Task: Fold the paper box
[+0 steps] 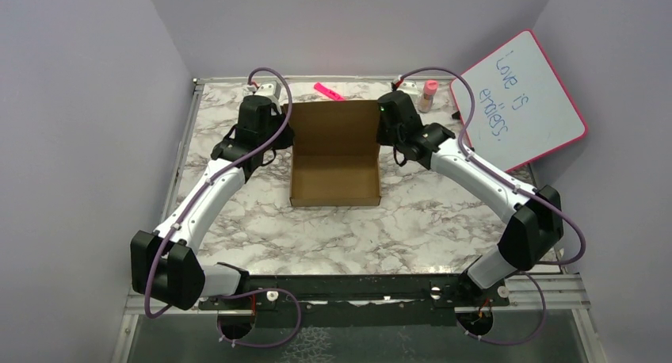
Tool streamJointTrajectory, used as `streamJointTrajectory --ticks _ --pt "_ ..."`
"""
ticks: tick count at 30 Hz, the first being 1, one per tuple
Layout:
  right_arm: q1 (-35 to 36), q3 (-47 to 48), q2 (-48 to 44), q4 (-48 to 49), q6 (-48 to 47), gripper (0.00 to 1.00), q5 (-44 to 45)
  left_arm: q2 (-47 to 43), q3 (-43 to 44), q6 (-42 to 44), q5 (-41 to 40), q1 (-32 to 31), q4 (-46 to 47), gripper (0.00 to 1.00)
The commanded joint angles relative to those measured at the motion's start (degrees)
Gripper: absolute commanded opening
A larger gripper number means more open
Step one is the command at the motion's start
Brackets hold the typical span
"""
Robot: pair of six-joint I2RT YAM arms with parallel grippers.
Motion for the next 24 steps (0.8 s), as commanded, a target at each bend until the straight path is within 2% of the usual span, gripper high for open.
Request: streamJointTrajectory --ticks 1,7,24 --pt "1.3 1.9 1.7 -1.1 5.7 0.02 0.8 -1.7 -2.0 -2.9 1.2 -0.9 5.7 0.12" --pt "1.4 1.8 2.0 -0.5 6.8 0.02 0.7 -2.5 -5.1 -2.9 1.1 -0.9 7.5 0.12" --pt "1.8 -10.7 -4.6 7.3 5.5 0.02 0.3 -8.8 -14.2 -2.4 0.2 -0.9 8.1 0.14"
